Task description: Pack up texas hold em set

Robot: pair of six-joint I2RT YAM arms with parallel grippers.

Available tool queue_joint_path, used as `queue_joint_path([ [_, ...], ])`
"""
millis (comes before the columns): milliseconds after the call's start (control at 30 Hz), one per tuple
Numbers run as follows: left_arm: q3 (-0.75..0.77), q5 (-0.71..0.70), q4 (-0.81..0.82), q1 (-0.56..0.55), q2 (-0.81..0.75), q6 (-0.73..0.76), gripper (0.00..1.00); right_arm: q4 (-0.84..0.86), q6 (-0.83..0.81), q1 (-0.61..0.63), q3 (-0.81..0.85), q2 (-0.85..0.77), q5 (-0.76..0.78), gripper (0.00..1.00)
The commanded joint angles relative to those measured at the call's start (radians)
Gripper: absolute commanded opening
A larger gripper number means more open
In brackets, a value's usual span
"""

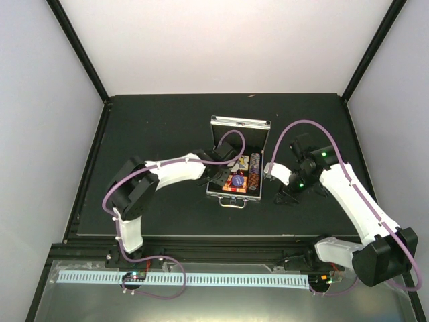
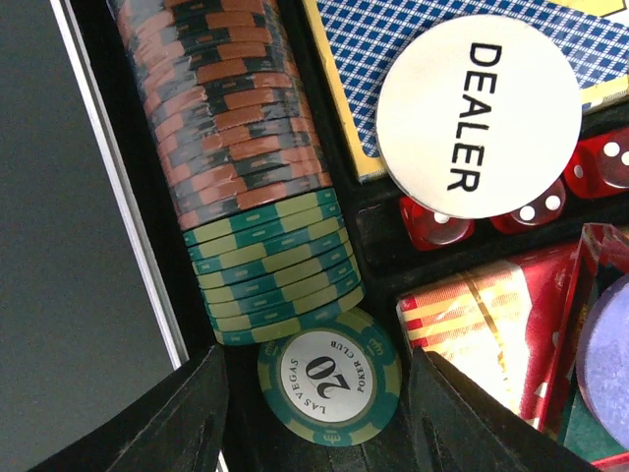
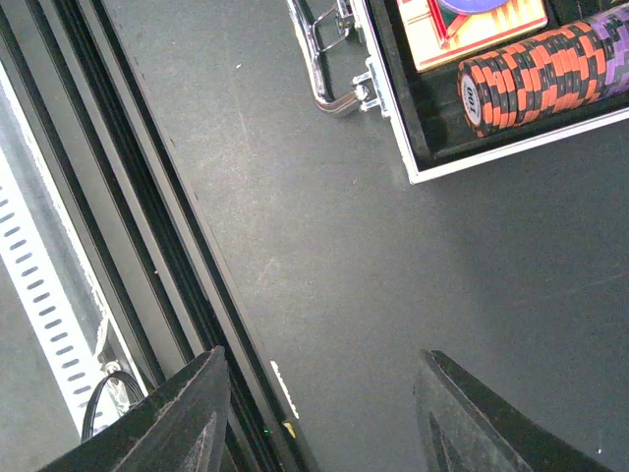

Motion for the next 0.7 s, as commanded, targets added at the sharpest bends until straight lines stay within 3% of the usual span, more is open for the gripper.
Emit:
queue_joint_path([
  [0,-0.018,-0.008,0.003,0.009,-0.049,-0.018,0.53,0.008,0.018,0.003,0.013,0.002,-0.01,0.54],
  [433,-0.047,0.081,-0.062,0.01,-0.007,0.081,0.64,0.02,0.029,0.003,0.019,0.01,-0.033,0.55],
  [667,0.007,0.022,-0.072,0.012,0.068,0.09,0.64,0.025,0.029,0.003,0.01,0.009,-0.033,0.55],
])
